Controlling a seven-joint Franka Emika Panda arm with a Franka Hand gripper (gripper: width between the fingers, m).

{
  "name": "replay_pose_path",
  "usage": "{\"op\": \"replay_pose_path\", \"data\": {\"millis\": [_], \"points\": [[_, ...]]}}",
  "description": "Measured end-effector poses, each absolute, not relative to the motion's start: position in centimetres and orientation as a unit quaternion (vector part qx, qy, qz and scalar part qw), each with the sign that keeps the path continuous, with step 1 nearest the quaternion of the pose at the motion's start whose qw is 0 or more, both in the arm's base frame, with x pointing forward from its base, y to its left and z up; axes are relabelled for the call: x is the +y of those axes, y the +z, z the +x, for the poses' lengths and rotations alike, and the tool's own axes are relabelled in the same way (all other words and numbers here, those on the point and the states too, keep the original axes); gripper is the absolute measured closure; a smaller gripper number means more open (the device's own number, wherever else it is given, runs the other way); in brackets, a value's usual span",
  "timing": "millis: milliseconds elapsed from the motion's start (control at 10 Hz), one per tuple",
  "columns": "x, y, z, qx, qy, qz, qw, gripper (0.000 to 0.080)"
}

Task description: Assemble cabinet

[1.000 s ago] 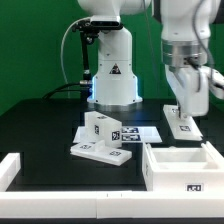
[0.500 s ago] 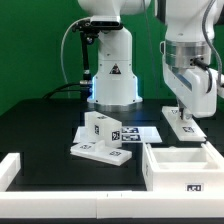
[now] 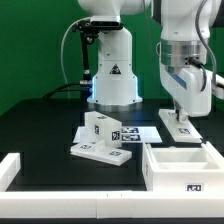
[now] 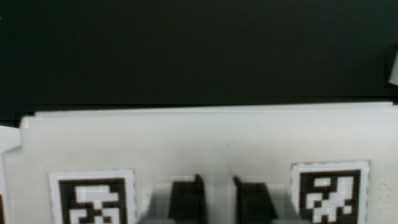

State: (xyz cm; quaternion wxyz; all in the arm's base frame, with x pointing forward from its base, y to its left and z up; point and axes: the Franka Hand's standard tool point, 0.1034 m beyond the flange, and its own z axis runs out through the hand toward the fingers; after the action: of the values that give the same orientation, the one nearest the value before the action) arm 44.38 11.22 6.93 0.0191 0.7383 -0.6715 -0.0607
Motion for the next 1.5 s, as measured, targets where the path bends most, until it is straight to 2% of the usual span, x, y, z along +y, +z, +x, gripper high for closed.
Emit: {"op": "replay_pose_path", "data": {"millis": [100, 200, 300, 500, 600, 700, 1000, 1200, 1500], "points": [[11.2, 7.0, 44.6, -0.671, -0.054, 0.739, 0.013, 0.0735], [11.0, 7.0, 45.4, -0.674, -0.013, 0.739, -0.024, 0.0735], [10.7, 6.8, 45.1, -0.674, 0.014, 0.737, -0.043, 0.0735], [10.7, 6.7, 45.0, -0.675, 0.014, 0.736, -0.049, 0.0735], [10.0, 7.2, 45.7, -0.695, 0.015, 0.716, -0.063, 0.0735], [9.9, 7.2, 45.9, -0.704, 0.012, 0.706, -0.068, 0.0735], [9.7, 6.8, 46.7, -0.719, 0.009, 0.691, -0.074, 0.0735], [11.3, 5.8, 45.2, -0.698, -0.008, 0.714, -0.055, 0.0735], [11.3, 5.7, 45.2, -0.699, -0.009, 0.713, -0.054, 0.0735]]}}
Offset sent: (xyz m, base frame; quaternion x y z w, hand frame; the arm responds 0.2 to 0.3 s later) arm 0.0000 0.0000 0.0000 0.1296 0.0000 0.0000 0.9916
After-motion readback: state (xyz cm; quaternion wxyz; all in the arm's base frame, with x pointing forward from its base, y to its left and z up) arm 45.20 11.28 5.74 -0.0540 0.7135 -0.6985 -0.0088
